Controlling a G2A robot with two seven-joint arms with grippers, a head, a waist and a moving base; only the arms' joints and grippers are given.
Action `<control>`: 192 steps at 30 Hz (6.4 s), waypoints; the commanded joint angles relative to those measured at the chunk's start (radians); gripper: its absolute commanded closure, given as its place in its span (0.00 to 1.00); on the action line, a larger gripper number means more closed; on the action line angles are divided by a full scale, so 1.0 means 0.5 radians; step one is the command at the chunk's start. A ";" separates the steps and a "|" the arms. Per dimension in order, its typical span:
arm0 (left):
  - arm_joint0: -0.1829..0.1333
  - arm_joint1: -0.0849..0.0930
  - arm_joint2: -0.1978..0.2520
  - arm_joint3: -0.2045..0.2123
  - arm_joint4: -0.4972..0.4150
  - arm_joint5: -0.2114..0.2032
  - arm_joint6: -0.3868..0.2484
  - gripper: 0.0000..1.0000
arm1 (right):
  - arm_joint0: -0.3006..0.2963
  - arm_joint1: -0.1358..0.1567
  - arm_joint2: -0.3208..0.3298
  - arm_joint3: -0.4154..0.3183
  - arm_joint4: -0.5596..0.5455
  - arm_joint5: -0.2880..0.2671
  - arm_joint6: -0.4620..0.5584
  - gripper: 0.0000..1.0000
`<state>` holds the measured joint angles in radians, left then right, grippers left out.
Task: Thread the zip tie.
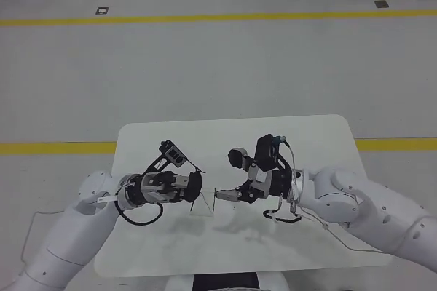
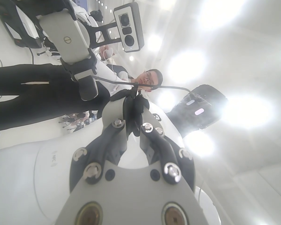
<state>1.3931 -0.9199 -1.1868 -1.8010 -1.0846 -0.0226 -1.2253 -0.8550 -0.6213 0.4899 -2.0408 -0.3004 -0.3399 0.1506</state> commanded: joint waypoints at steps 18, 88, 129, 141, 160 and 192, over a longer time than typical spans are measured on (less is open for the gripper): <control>0.023 -0.017 -0.005 0.016 0.000 0.037 0.086 1.00 | -0.055 -0.106 0.030 0.015 -0.387 0.000 -0.095 0.84; -0.006 -0.066 -0.005 0.070 0.037 0.088 0.106 1.00 | -0.031 -0.256 0.025 0.118 -0.496 0.000 0.077 1.00; -0.021 -0.093 -0.069 0.095 0.029 0.008 0.051 1.00 | -0.018 -0.308 0.011 0.186 -0.443 0.000 0.111 0.00; -0.027 -0.094 -0.055 0.157 0.241 -0.052 0.076 1.00 | -0.158 -0.207 0.134 0.210 -0.299 0.000 -0.109 0.00; -0.022 -0.115 -0.011 0.223 0.093 -0.142 0.033 1.00 | -0.333 -0.126 0.253 0.281 -0.104 0.000 -0.389 0.00; -0.156 -0.232 0.223 0.428 -0.494 -0.399 -0.329 1.00 | -0.637 -0.093 0.471 0.233 0.563 0.000 -0.814 0.00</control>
<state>1.3151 -1.0359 -1.0751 -1.5868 -1.3315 -0.2219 -1.3900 -1.1734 -0.6676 0.7255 -1.9242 -0.0191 -0.3400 -0.2565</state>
